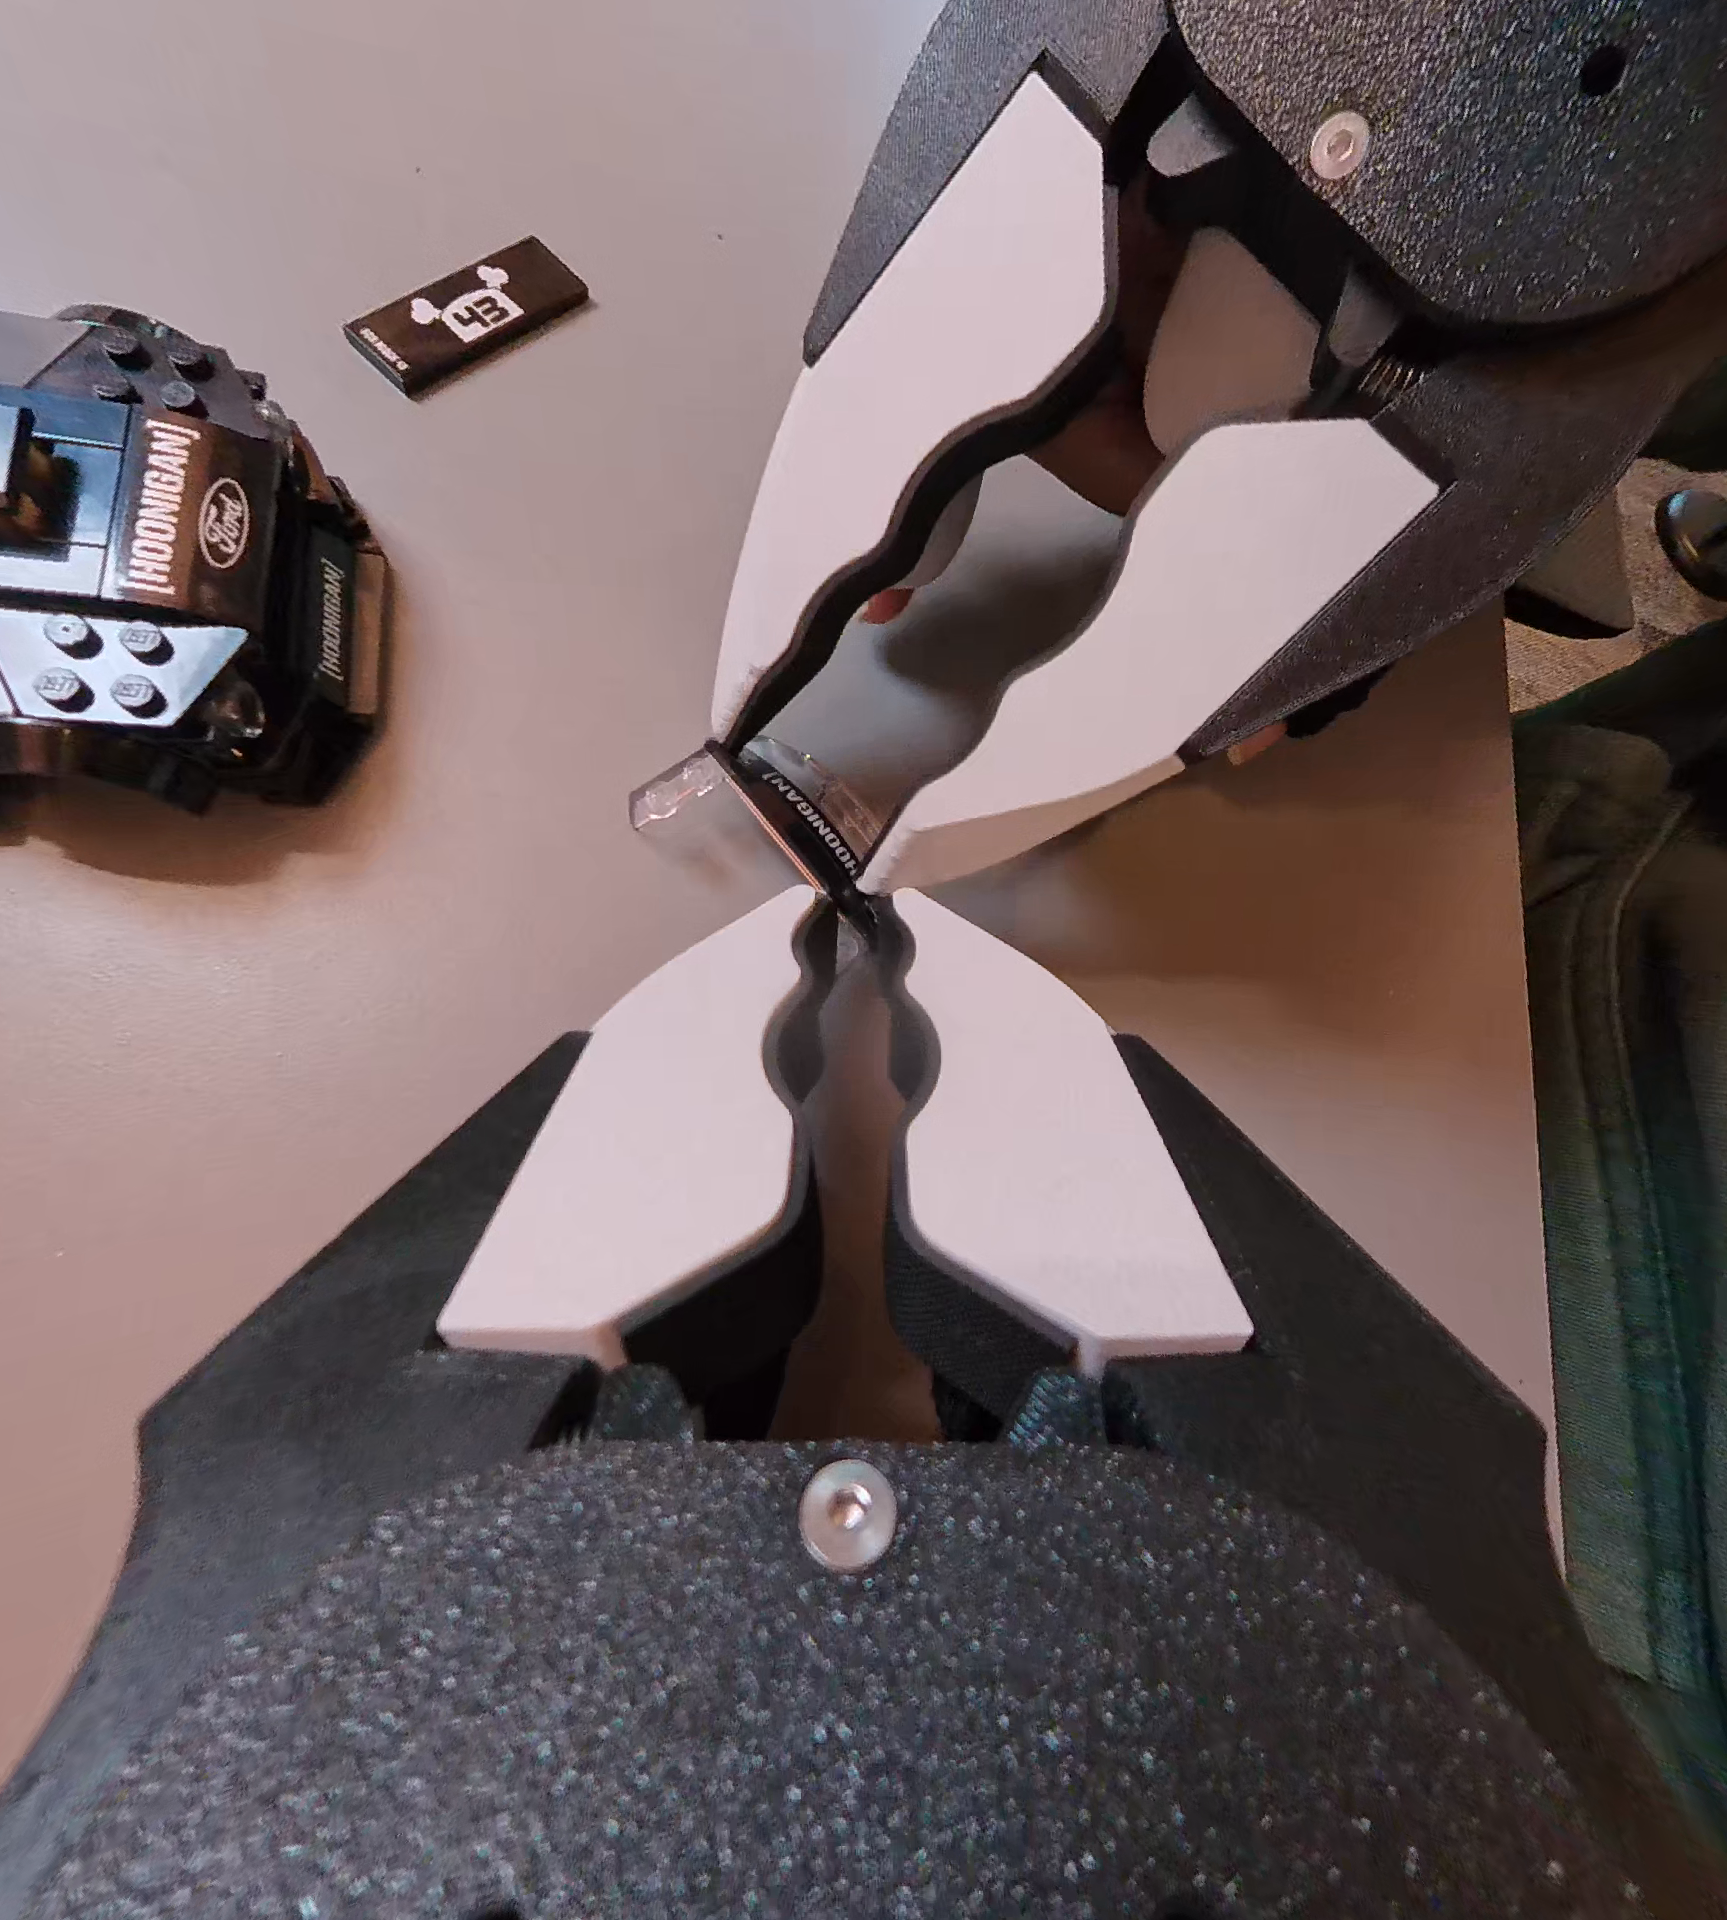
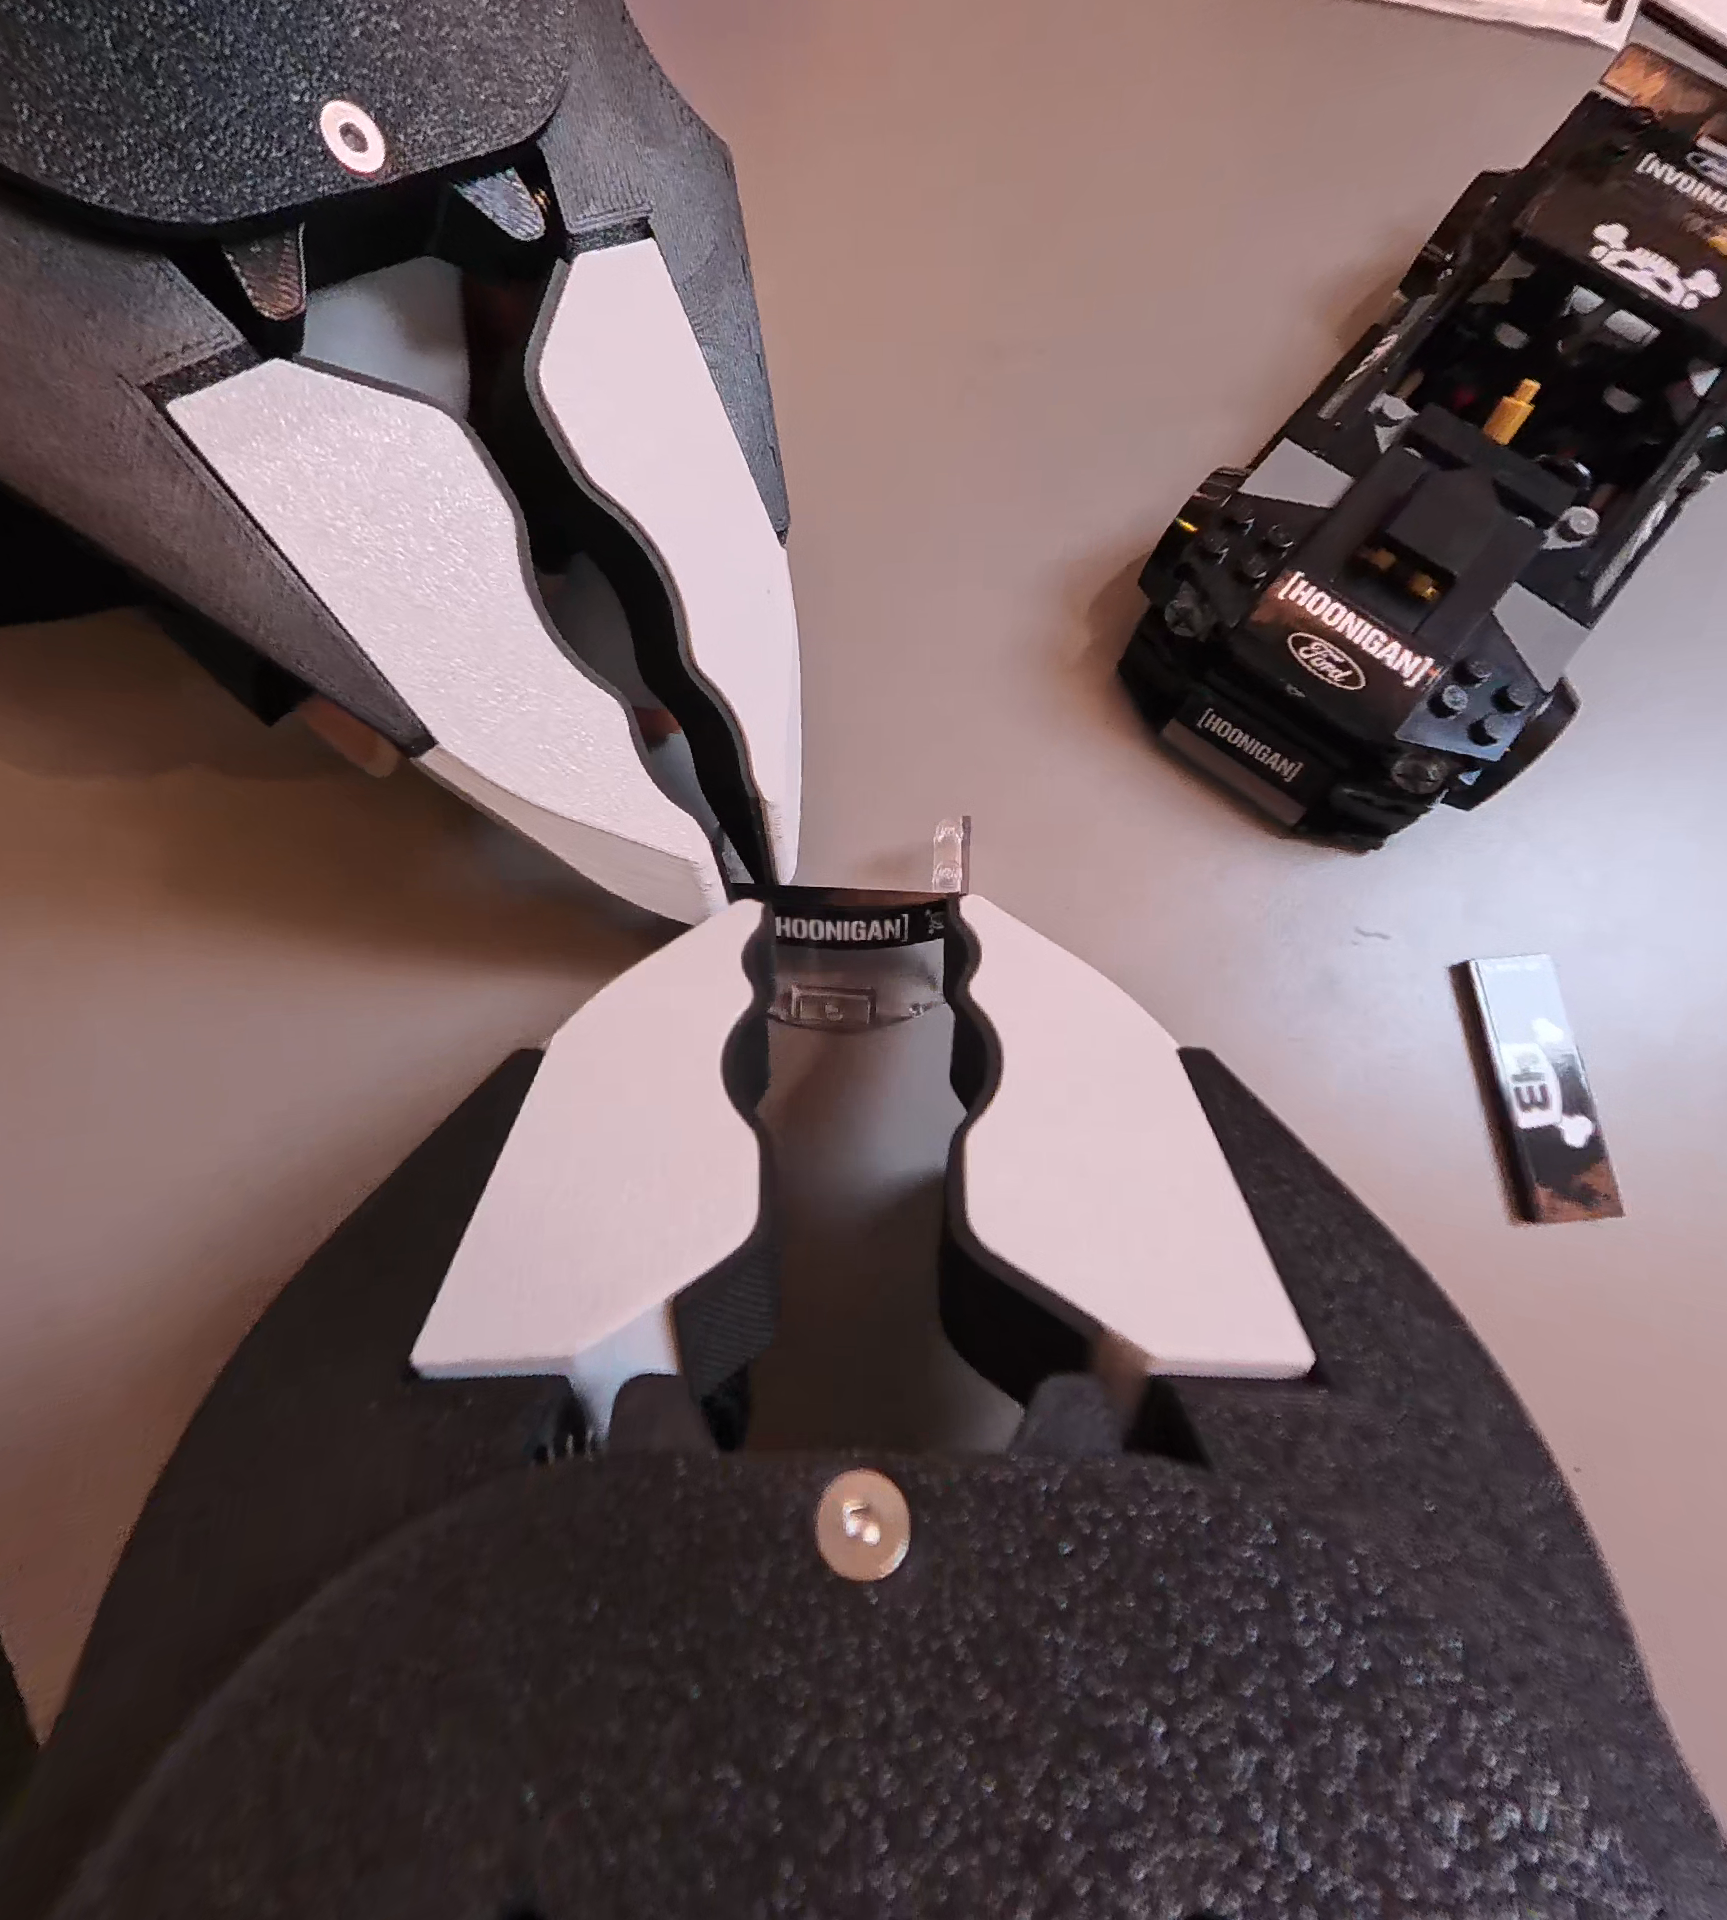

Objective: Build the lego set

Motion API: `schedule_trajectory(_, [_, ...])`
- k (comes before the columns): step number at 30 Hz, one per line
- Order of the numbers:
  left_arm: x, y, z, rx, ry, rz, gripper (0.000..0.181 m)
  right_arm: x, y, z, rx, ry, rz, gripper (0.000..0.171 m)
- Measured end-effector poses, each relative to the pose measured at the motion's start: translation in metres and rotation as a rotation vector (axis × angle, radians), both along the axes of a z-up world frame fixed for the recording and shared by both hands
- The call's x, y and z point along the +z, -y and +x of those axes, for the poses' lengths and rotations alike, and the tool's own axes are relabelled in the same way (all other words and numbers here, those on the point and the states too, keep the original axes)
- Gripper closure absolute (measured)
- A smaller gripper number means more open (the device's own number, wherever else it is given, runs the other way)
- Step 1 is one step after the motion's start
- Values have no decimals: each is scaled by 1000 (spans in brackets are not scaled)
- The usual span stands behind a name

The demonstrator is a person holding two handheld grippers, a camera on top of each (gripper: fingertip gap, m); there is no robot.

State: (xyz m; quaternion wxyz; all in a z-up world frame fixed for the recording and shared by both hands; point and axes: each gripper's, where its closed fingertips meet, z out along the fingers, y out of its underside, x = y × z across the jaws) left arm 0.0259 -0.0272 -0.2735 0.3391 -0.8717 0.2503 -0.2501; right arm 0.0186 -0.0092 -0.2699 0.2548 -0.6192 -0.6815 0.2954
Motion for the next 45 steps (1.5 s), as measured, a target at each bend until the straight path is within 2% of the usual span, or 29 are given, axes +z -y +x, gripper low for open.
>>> schedule_trajectory(10, [0, -1, -2, 0, 3, -1, 172, 0, -2, -2, 82, 44, 1, 141])
schedule_trajectory(14, [1, -3, -12, -5, -35, 37, 174, 17, -12, 3, 91, -57, -37, 134])
schedule_trajectory(17, [3, -12, -36, 18, -125, 123, 156, 15, -19, 16, 132, -57, 20, 134])
schedule_trajectory(19, [10, -16, -45, 27, -100, 162, 152, 12, -17, 17, 174, -61, 46, 134])
schedule_trajectory(24, [20, -19, -67, 86, -74, 211, 153, 10, -7, -4, 426, -60, 177, 136])
schedule_trajectory(28, [16, -19, -75, 114, -111, 232, 157, 3, 1, -19, 688, 66, 204, 142])
schedule_trajectory(32, [15, -20, -80, 140, -106, 237, 159, -8, 3, -21, 850, 278, 78, 146])
schedule_trajectory(35, [17, -18, -79, 133, -81, 248, 160, -7, 10, -15, 920, 370, -62, 158])
schedule_trajectory(37, [24, -16, -75, 115, -25, 261, 159, -4, 13, -13, 934, 383, -128, 161])
schedule_trajectory(40, [40, -12, -67, 91, 126, 270, 151, 22, 17, -22, 883, 226, -257, 163])
schedule_trajectory(45, [100, -8, -59, 98, 615, 304, 144, 84, 8, -33, 717, -95, -421, 164])
